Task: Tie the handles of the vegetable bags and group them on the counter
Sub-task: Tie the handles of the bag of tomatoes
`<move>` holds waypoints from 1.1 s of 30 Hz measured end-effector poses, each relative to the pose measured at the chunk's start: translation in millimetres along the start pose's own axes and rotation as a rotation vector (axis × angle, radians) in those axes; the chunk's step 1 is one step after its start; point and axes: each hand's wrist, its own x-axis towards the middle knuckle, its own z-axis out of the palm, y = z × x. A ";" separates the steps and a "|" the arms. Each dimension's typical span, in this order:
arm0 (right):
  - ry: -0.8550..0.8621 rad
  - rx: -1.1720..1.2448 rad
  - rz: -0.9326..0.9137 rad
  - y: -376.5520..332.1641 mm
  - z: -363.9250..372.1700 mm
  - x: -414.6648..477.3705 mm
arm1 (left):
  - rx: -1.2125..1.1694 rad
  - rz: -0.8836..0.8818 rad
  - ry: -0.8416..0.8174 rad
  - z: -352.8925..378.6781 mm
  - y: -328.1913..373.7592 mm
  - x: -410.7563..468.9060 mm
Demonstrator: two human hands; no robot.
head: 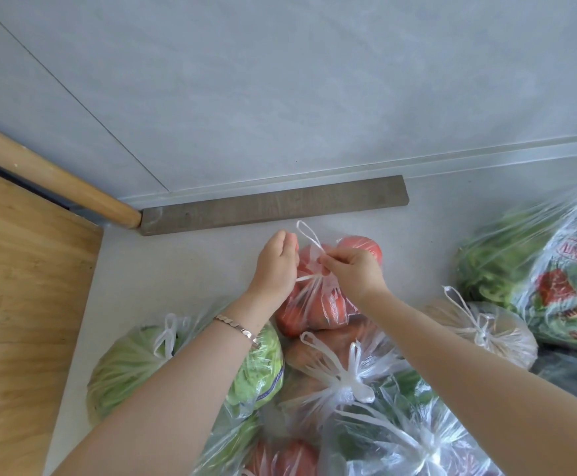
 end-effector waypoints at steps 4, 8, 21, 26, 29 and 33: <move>0.004 -0.141 -0.045 3.4 1.3 1.0 | 0.068 0.040 -0.017 -0.3 1.7 6.8; -0.076 -0.489 -0.299 4.7 4.5 2.5 | -0.053 0.113 0.009 2.1 19.1 4.4; -0.167 0.033 0.022 12.2 -5.7 9.2 | 0.300 0.122 -0.240 8.9 27.0 6.5; -0.170 0.224 0.145 11.2 -11.5 10.0 | 0.437 0.295 -0.138 -0.3 4.3 -5.7; -0.128 0.303 0.145 7.9 -13.1 10.6 | 0.338 0.297 -0.083 -2.7 2.6 -8.8; -0.060 0.216 0.099 9.2 -10.7 10.7 | 0.441 0.224 -0.051 -3.3 -1.9 -8.7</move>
